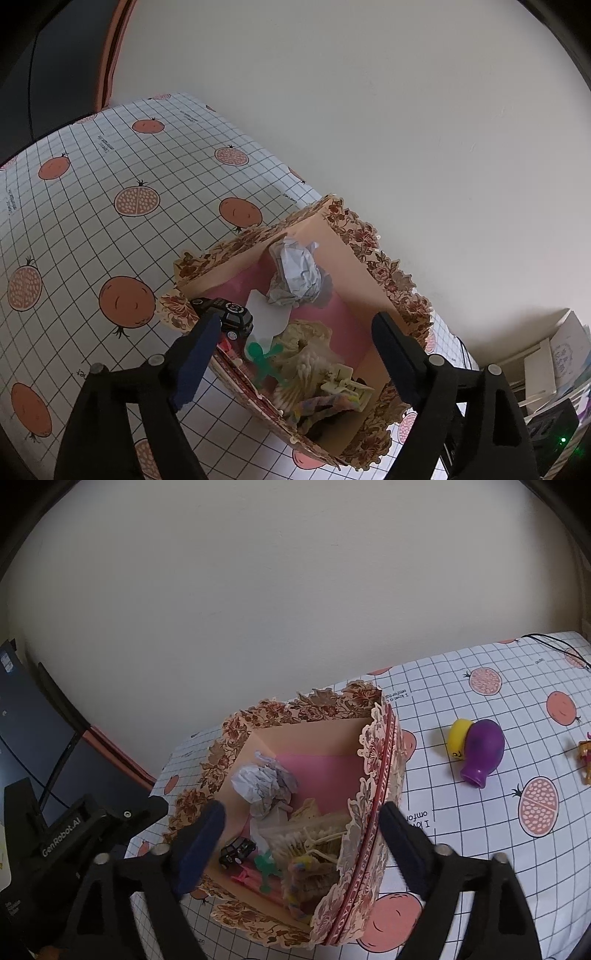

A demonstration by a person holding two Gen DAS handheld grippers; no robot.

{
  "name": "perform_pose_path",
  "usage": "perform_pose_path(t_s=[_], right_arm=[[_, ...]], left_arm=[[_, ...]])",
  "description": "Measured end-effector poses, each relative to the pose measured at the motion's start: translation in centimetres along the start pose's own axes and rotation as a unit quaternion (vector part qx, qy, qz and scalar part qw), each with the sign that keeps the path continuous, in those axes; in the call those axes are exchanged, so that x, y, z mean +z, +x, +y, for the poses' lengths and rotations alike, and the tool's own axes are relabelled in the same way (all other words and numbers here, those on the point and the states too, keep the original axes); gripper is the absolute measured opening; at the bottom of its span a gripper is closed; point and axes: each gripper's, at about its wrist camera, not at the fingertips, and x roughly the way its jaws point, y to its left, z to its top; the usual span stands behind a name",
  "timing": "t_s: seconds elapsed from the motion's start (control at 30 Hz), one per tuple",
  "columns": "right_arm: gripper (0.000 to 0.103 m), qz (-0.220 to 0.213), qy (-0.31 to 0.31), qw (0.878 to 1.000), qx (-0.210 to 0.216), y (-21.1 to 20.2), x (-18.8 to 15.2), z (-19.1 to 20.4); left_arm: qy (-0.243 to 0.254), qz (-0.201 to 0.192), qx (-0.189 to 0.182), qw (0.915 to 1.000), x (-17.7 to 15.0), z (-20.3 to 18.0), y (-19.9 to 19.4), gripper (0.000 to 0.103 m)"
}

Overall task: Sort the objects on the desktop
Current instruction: 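Open both tools to drop the figure and pipe-cleaner loop into the box, then move both tools back toward the purple squeeze toy and pink doll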

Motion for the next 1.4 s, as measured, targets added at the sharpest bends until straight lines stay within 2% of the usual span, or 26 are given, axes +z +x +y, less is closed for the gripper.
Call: perform_pose_path(t_s=[0.17,0.3,0.6,0.87,1.17,1.4], right_arm=[[0.098,-0.001,0.007,1.000,-0.001,0.0,0.1,-0.4],[0.102,0.001,0.013,1.000,-0.002,0.1,0.1,-0.7],[0.103,-0.001,0.032,0.999,-0.010,-0.1,0.4,-2.0],[0.103,-0.001,0.035,0.999,-0.012,-0.5,0.7,-2.7],[0.103,-0.026,0.037,0.999,-0.024,-2.6,1.8,-4.5],[0.103,-0.059,0.028,0.995,-0.074,-5.5,3.0,-7.6]], left_arm=[[0.002,0.001,0.010,1.0000,-0.1,-0.2,0.1,0.089],[0.003,-0.002,0.018,0.9998,-0.1,-0.2,0.1,0.100],[0.007,-0.007,0.017,0.9998,-0.3,-0.6,0.1,0.103],[0.007,-0.041,0.034,0.9985,-0.7,-1.4,-0.7,0.103],[0.044,-0.080,0.005,0.9958,-1.9,-4.7,-1.8,0.103],[0.073,-0.089,-0.020,0.9932,-3.3,-8.0,-1.9,0.103]])
